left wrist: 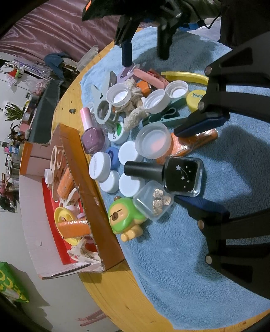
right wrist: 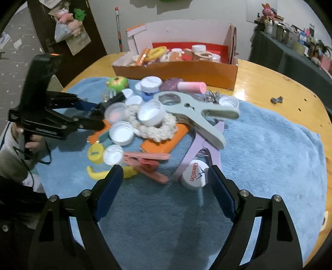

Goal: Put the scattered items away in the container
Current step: 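Move left tool to the black nail polish bottle while right approaches the yellow plastic strip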

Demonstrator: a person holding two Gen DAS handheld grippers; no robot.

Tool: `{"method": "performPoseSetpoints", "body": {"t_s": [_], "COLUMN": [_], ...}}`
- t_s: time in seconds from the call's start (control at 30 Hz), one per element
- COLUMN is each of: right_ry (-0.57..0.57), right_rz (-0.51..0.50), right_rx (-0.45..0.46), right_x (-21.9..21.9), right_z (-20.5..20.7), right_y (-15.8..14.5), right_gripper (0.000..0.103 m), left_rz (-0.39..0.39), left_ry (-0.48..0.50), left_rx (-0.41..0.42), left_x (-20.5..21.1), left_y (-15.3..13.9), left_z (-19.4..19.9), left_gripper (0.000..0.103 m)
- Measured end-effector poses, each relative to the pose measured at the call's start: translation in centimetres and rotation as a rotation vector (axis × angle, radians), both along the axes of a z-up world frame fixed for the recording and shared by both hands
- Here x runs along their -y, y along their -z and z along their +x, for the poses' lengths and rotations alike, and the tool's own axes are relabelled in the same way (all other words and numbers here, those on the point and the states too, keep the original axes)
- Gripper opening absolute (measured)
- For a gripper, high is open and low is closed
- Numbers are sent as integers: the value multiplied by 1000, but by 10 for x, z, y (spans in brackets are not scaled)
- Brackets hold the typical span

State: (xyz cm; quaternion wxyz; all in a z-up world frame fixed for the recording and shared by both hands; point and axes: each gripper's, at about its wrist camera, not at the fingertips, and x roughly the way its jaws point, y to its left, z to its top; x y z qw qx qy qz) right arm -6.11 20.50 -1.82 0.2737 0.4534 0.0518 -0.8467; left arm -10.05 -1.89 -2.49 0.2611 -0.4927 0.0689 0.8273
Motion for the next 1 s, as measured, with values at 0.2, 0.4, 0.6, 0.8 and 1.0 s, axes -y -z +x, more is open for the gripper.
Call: {"method": "performPoseSetpoints", "body": {"t_s": [0.2, 0.4, 0.6, 0.8, 1.0], "right_ry": [-183, -314, -494, -675, -739], "right_rz": [-5, 40, 121, 176, 223], "right_rx": [-14, -20, -27, 74, 128], "right_x": [48, 78, 88, 95, 90], "right_z": [26, 35, 33, 22, 12], "right_y": [-5, 4, 7, 14, 17], "right_gripper": [82, 82, 82, 81, 69], "left_rz": [1, 3, 8, 8, 4], "left_ry": [3, 1, 3, -1, -14], "left_rx": [-1, 2, 6, 10, 9], "left_x": [0, 0, 0, 1, 1], "left_y": [0, 0, 0, 1, 0], "left_z": [0, -1, 0, -1, 0], "left_gripper": [59, 56, 55, 55, 55]}}
